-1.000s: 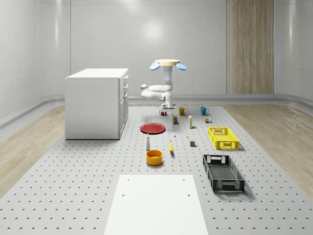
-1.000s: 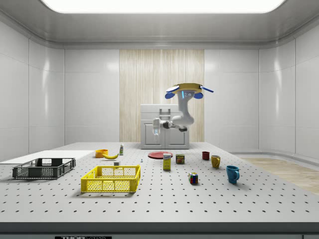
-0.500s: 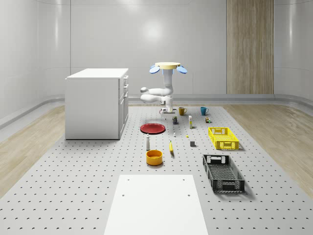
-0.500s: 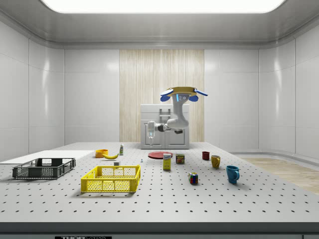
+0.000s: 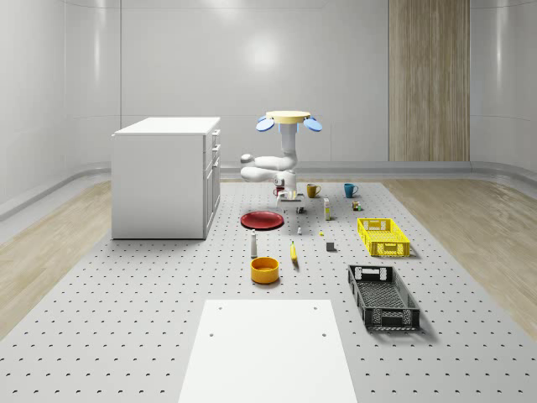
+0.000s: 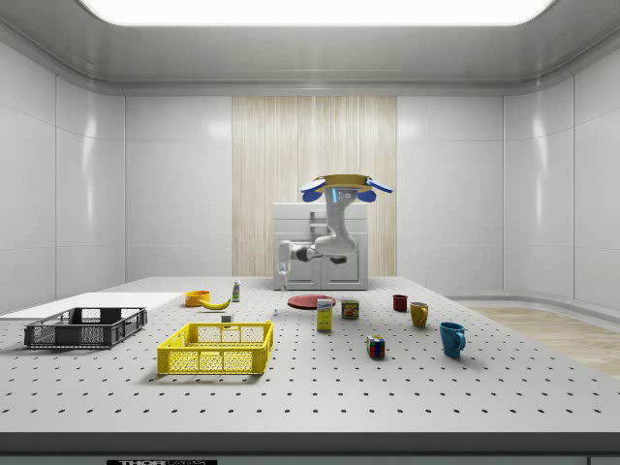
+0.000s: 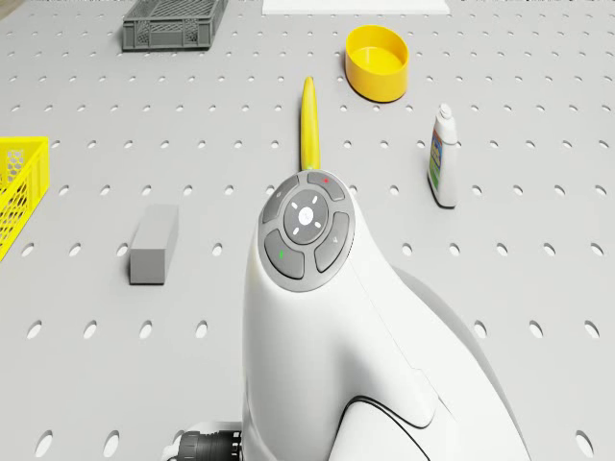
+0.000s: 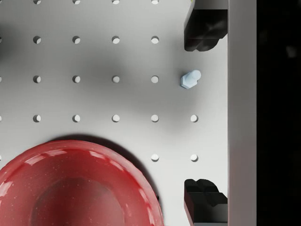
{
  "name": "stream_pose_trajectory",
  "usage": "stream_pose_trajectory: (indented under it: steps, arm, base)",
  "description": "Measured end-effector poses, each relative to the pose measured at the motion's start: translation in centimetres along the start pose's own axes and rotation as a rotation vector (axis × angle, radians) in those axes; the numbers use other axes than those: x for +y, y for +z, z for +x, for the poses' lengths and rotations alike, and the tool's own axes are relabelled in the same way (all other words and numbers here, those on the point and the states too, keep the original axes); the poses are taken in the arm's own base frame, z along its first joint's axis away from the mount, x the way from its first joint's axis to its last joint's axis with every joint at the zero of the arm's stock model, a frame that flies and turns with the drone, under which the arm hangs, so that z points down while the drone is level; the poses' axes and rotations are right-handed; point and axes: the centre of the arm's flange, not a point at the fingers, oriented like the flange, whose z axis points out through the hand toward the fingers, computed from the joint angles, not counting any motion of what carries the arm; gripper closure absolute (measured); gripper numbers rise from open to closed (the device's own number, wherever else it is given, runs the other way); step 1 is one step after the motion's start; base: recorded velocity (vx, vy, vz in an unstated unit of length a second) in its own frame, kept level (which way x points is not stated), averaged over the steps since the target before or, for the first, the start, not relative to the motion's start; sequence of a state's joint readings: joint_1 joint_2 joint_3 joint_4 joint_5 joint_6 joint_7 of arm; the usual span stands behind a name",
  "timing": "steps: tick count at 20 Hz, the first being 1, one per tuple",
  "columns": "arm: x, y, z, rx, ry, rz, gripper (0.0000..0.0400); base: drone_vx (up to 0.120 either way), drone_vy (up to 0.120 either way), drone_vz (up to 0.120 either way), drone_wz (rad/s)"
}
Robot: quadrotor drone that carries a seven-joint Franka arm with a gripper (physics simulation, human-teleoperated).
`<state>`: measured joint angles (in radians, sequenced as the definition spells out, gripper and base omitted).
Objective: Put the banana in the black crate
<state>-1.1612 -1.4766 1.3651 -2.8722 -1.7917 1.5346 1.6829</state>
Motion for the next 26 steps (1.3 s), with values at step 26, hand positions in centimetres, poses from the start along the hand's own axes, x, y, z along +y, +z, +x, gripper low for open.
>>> stream_pose_trajectory:
  steps: [26]
  arm:
    - [0.00, 0.00, 0.00, 0.000, 0.000, 0.000, 0.0000]
  base:
    - [0.120, -0.008, -0.043, 0.000]
